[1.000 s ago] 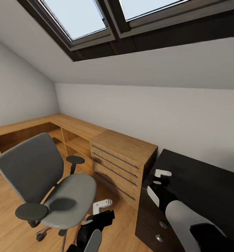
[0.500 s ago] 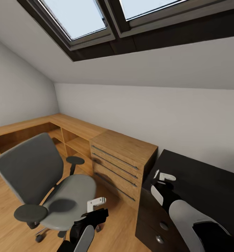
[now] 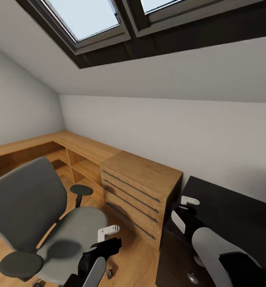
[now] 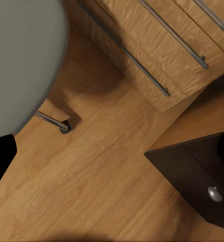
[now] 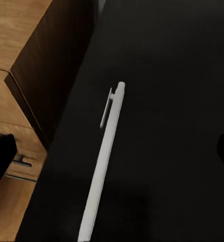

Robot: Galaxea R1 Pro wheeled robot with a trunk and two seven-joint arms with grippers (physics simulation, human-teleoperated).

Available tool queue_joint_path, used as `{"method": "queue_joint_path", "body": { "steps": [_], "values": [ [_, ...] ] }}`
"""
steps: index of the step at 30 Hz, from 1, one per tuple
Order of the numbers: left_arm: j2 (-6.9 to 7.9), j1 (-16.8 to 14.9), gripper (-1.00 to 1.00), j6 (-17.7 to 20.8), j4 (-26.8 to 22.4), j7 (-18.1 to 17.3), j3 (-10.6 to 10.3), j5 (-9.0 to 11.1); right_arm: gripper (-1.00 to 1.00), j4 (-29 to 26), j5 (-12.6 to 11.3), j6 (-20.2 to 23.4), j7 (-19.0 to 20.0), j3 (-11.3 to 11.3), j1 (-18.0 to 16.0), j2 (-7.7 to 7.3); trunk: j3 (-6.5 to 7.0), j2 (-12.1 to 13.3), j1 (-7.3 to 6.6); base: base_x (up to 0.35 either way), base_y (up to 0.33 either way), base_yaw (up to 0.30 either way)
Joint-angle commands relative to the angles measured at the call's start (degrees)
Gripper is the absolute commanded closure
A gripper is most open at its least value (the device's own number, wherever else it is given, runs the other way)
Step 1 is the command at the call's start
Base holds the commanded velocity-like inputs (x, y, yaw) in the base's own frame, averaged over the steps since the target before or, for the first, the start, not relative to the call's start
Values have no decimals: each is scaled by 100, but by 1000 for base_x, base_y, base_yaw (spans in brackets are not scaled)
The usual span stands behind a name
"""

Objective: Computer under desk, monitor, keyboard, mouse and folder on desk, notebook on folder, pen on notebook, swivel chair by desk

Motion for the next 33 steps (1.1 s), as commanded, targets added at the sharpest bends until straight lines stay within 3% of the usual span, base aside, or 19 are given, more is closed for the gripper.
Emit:
{"method": "queue_joint_path", "body": {
  "steps": [1,9,33],
  "values": [
    [1,-5,-100,4,-7,58,-8,59,-100,-13,-24,48,-41,49,-3,-6,-7,-4,3,221,0,0],
    [-11,-6,-100,21,-77,59,-19,76,-100,-19,-23,71,-37,43,-4,-14,-7,-4,3,69,0,0],
    [-34,-4,-100,31,-297,79,-29,100,-100,-15,-57,130,75,-8,-4,-77,-438,-966,530,1,0,0]
  ]
}}
